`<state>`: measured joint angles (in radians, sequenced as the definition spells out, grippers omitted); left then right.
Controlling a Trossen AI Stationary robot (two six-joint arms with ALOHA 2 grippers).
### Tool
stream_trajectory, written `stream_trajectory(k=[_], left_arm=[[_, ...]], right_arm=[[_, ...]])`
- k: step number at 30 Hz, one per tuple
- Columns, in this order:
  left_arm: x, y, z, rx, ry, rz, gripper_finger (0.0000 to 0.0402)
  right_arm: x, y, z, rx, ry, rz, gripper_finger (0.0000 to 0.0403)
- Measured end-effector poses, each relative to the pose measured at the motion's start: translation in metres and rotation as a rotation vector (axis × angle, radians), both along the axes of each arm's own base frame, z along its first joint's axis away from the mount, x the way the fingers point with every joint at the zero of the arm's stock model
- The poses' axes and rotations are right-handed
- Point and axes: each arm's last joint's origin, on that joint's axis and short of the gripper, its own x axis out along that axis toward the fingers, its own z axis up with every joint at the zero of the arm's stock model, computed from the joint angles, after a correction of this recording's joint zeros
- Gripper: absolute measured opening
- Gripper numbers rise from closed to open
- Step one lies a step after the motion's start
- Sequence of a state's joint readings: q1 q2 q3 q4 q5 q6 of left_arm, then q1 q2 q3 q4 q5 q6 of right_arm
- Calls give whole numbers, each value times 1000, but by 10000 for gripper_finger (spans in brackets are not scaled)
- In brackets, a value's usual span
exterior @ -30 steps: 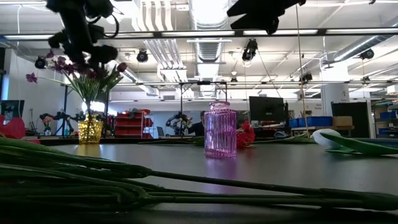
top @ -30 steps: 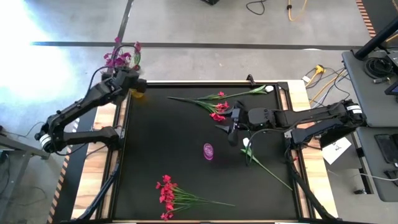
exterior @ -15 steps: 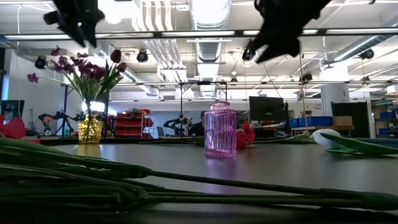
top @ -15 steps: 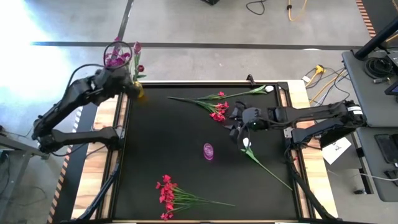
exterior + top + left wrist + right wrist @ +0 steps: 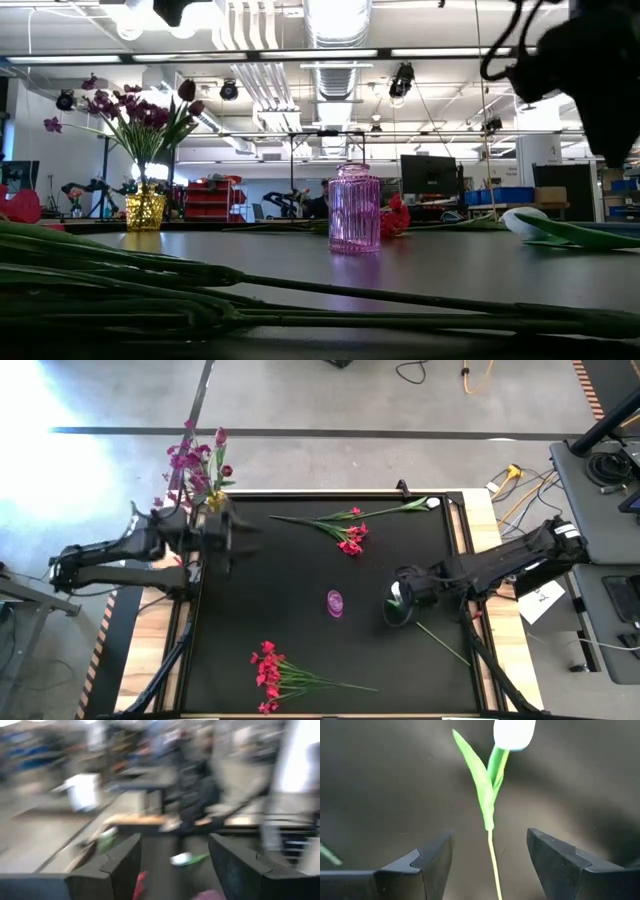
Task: Sort flowers into vase by color
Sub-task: Put the bottom white tulip into the violet vase
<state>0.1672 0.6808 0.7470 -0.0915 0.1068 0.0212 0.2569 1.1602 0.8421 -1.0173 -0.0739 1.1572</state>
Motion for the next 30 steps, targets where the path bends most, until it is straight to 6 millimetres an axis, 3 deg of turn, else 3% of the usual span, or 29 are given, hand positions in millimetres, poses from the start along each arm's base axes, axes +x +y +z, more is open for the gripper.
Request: stream_trajectory(k=[3,9,15,22,26,30], left_arm=[[10,-11,-12,16,-75,-146,214],[18,-20,-33,-9,-43,-209,214],[24,-33,-55,-35,-128,-293,214],[27,-35,-70,-34,-157,-294,214],[28,-35,-71,-52,-177,-296,214],[26,-35,-60,-54,-209,-298,214]], right_arm=[[-2,9,-13,-9,21,-4,242],[9,17,-27,-19,4,36,242],[19,16,-50,-30,111,56,242],[38,2,-75,-57,130,54,235],[44,-6,-83,-54,143,78,196],[46,-11,-86,-51,151,101,123]])
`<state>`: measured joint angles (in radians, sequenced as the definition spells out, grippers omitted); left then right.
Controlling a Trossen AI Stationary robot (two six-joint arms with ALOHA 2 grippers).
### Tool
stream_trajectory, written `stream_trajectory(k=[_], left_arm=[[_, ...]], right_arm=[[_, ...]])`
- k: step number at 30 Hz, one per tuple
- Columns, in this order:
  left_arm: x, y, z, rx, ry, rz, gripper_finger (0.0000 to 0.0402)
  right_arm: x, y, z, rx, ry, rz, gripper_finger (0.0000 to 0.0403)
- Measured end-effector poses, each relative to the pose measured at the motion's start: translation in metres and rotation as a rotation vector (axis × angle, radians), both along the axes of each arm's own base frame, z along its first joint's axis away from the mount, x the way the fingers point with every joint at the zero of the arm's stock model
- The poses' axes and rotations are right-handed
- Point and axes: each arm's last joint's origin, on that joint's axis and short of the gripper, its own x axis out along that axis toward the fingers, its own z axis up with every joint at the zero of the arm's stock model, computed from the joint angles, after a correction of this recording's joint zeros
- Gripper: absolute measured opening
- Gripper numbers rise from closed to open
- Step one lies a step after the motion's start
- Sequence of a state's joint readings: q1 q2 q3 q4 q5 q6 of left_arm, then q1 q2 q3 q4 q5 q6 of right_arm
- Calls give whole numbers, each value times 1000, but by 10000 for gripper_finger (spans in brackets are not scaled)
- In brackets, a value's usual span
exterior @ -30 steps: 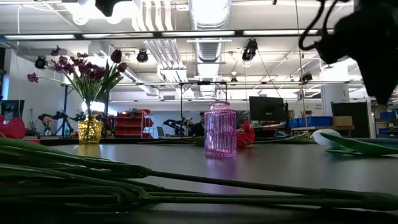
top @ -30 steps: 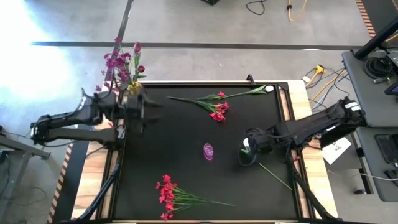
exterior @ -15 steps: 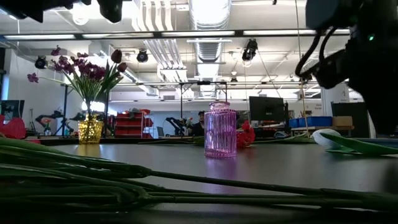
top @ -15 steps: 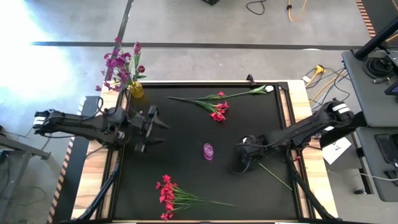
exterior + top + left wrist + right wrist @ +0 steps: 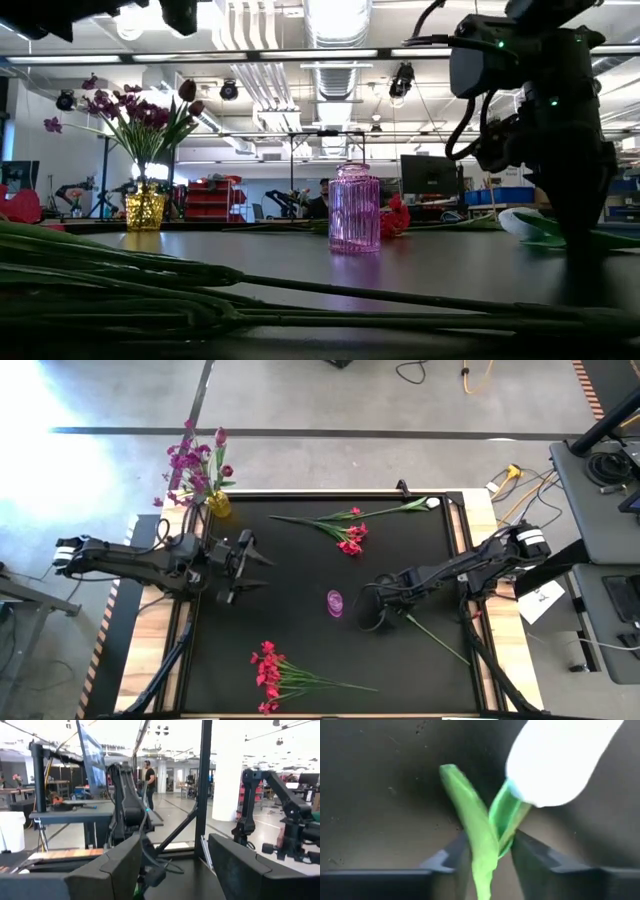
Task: Sort flowers into vase by color
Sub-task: Put the bottom white tulip into the violet vase
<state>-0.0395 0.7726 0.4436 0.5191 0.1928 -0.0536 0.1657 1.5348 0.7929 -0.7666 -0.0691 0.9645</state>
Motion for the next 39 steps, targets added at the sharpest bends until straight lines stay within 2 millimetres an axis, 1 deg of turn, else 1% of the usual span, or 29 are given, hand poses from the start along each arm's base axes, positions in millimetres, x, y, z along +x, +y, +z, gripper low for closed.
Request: stream_trajectory(k=[2,4,5,7,9,11,13,14,16,19,21,23,25,28,32,34,39], left_arm=[[0,0,5,11,-11,2,214],[0,0,4,15,2,3,214],[1,0,3,14,9,2,214],[4,0,-5,3,42,-1,214],[9,-1,-15,-17,90,-7,214],[13,-2,-28,-38,125,-8,214],[17,-2,-37,-59,134,5,214],[18,-1,-42,-65,144,16,214],[22,-1,-48,-68,174,47,214],[26,0,-53,-71,198,87,214],[29,0,-56,-87,221,87,214],[31,-1,-62,-106,261,82,214],[33,-1,-65,-123,291,80,214],[35,-2,-69,-157,322,76,214],[34,-4,-69,-156,319,71,214],[33,-4,-67,-152,310,70,214],[30,-3,-62,-138,276,69,214]], right_arm=[[1,0,1,-10,-21,20,80],[2,0,3,-22,-55,41,38],[3,-1,5,-32,-78,47,24],[6,-3,11,-99,-146,59,18],[5,-5,24,-147,-202,67,15],[6,-6,43,-185,-292,70,15],[4,-8,64,-260,-407,79,15],[4,-10,76,-316,-493,90,14],[8,-12,105,-417,-746,102,14],[11,-12,141,-506,-1110,184,14],[12,-9,159,-526,-1311,249,13],[12,-7,171,-534,-1439,287,13],[13,-6,177,-532,-1512,310,13],[13,-6,181,-528,-1555,301,13],[14,-5,191,-545,-1655,278,13],[18,-5,192,-551,-1697,267,13],[38,-1,177,-498,-1712,217,13]])
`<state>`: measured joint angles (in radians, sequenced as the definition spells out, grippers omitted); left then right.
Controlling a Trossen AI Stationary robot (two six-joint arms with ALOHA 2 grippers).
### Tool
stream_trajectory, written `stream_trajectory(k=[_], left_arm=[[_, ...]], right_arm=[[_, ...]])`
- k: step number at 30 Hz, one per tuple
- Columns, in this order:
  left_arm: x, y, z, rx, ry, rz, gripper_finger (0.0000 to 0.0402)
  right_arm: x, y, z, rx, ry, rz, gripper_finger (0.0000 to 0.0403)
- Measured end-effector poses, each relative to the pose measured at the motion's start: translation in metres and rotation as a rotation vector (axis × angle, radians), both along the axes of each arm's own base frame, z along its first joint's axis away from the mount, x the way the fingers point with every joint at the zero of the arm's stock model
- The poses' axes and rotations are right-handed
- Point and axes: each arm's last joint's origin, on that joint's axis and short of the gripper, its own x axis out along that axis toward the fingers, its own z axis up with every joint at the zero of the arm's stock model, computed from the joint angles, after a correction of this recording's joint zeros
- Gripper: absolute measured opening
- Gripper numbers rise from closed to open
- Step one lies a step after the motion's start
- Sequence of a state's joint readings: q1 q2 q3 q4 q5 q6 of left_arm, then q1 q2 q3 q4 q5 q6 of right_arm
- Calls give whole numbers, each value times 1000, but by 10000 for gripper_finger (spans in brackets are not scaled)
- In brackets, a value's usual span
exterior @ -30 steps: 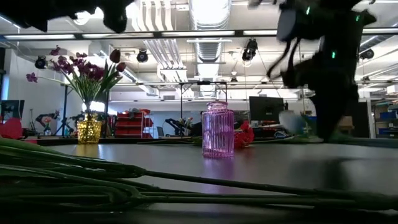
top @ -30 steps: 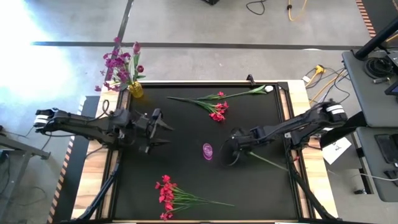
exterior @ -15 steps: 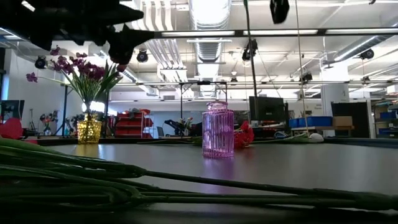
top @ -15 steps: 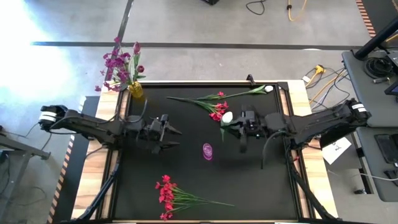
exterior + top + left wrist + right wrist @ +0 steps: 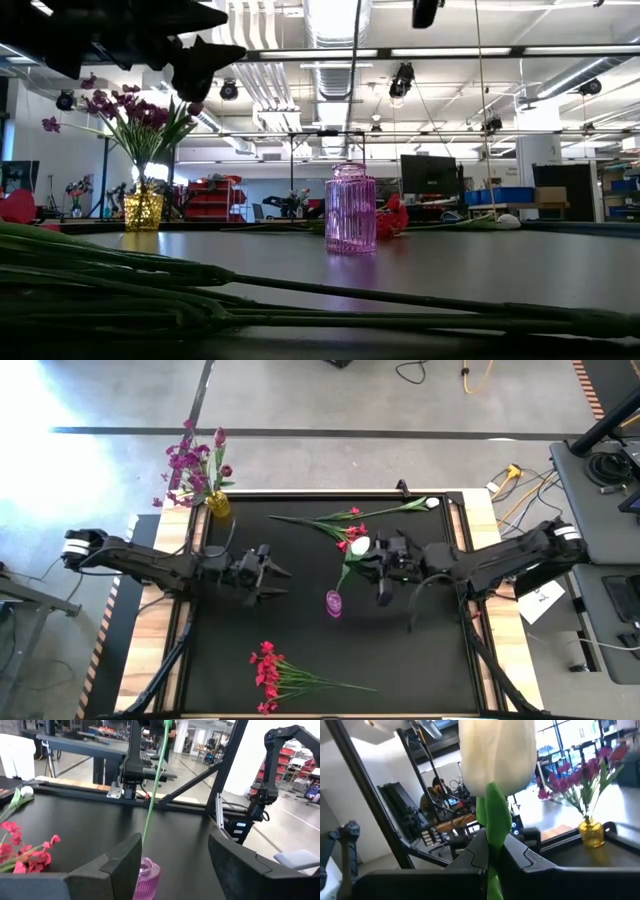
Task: Sort flowers into vase by color
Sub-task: Put the bottom white tulip into the violet vase
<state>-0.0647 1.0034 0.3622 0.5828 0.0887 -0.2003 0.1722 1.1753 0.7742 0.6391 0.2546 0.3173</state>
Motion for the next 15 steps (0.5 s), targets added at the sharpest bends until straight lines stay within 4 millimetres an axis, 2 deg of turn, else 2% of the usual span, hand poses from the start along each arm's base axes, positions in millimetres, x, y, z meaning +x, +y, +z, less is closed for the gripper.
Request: stream_trajectory(k=[5,15], left_arm=[[-4,0,2,2,10,0,214],[-16,1,8,9,25,-1,214]], right_arm=[[12,2,-12,24,6,3,13],[8,1,-6,38,-8,6,13]])
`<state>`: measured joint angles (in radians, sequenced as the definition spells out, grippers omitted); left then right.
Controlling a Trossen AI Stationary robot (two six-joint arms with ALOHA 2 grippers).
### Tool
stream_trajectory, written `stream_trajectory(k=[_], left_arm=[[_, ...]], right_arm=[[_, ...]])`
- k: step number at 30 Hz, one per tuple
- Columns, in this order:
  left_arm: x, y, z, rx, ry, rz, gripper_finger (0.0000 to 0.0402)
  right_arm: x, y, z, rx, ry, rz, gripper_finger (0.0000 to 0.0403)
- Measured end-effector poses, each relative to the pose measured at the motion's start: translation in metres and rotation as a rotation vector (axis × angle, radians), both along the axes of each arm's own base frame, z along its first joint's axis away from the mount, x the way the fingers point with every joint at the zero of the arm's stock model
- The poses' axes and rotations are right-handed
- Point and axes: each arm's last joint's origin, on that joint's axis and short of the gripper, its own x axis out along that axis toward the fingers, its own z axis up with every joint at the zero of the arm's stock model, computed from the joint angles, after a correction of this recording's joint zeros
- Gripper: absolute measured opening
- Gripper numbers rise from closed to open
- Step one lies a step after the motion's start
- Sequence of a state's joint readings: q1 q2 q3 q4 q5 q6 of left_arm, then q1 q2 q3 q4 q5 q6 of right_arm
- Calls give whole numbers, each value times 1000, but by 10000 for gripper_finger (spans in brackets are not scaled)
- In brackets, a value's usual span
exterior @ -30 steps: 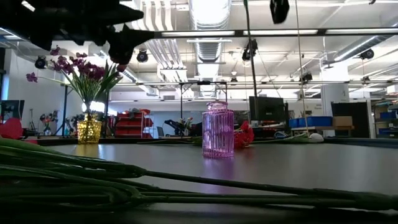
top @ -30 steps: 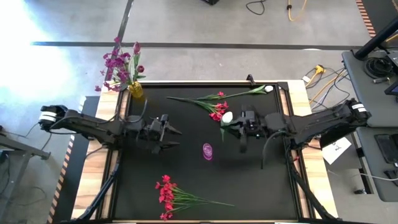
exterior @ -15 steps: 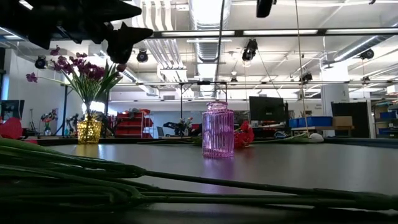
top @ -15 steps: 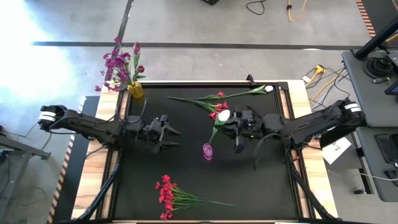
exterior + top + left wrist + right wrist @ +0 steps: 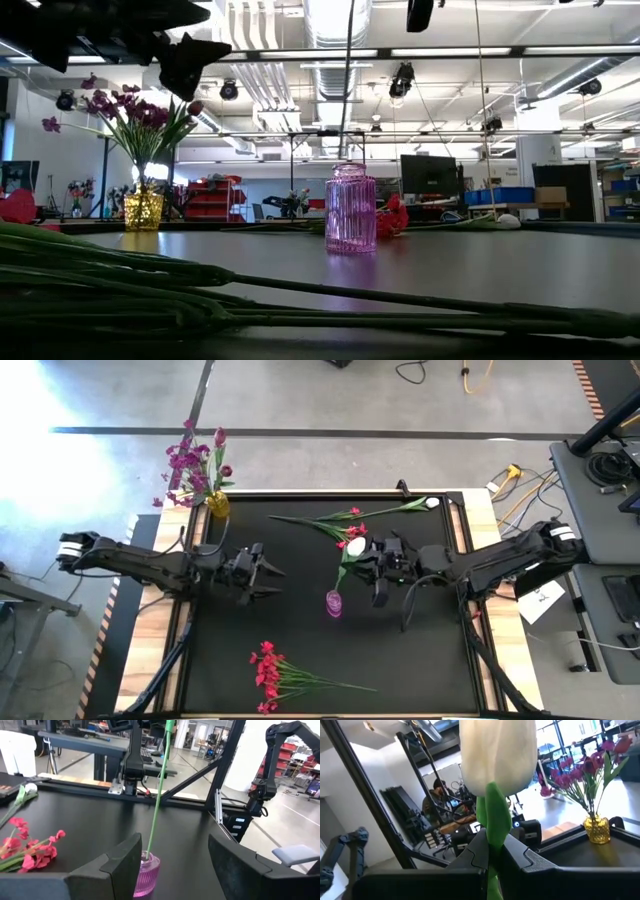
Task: Sort flowers into vase by color
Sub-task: Put the bottom white tulip into the violet vase
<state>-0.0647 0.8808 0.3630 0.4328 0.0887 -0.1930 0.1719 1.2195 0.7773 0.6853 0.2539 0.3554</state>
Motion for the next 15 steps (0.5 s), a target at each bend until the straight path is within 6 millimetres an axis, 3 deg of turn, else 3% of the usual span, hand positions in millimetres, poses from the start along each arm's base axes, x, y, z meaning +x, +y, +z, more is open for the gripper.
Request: stream_trajectory(k=[15], left_arm=[[-4,0,2,8,3,0,214]], right_arm=[[0,0,-8,-24,94,-1,13]])
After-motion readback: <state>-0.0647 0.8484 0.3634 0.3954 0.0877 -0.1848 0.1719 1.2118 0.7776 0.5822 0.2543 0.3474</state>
